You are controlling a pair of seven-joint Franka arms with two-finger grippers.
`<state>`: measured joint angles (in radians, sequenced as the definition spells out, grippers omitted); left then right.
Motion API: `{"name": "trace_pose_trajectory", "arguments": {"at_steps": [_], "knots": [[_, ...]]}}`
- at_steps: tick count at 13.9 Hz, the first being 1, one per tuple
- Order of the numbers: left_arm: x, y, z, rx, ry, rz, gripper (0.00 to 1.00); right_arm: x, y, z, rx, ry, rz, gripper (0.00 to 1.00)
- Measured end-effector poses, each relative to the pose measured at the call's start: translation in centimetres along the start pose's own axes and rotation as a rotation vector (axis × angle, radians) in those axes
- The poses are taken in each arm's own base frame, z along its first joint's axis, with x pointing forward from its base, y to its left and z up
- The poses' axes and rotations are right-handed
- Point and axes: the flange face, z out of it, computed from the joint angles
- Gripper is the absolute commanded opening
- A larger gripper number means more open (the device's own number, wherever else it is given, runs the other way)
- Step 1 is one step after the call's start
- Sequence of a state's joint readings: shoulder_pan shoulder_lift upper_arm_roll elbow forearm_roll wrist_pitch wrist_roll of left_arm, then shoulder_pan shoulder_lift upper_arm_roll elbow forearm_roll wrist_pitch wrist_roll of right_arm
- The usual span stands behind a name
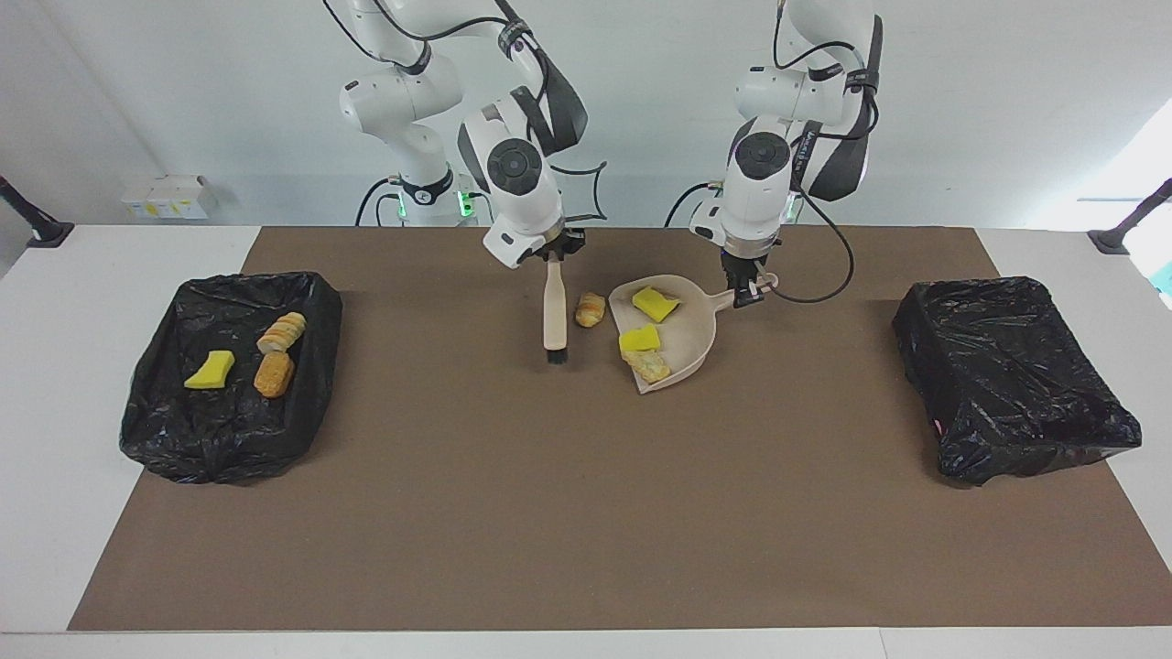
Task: Sweep and dump trash in bin
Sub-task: 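Sweep bread and sponge pieces into the dustpan with the right gripper's brush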
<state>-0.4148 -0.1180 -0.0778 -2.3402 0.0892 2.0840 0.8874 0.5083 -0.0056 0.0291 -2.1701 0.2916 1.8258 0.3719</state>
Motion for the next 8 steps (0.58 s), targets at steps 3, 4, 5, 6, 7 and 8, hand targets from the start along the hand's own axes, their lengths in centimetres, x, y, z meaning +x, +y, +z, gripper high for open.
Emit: {"name": "trace_pose_trajectory", "arguments": {"at_steps": [3,4,5,6,7,8], "knots": [[0.0,0.0,0.0,-0.001,-0.001,0.004,0.00,-1.2,0.6,2.0,-0.020,-0.021,-0.034,0.00],[0.0,0.0,0.0,-0.001,-0.001,0.004,0.00,-1.2,0.2,2.8,-0.026,-0.020,-0.043,0.00],[0.0,0.0,0.0,-0.001,-0.001,0.004,0.00,-1.3,-0.5,3.6,-0.032,-0.014,-0.054,0.00],[0.0,0.0,0.0,-0.001,-0.001,0.004,0.00,-1.2,-1.4,4.6,-0.039,-0.003,-0.061,0.00],[0.0,0.0,0.0,-0.001,-0.001,0.004,0.00,-1.2,-2.5,5.6,-0.044,0.011,-0.059,0.00],[0.0,0.0,0.1,-0.001,-0.001,0.004,0.00,-1.2,-3.9,6.3,-0.040,0.030,-0.051,0.00]]}}
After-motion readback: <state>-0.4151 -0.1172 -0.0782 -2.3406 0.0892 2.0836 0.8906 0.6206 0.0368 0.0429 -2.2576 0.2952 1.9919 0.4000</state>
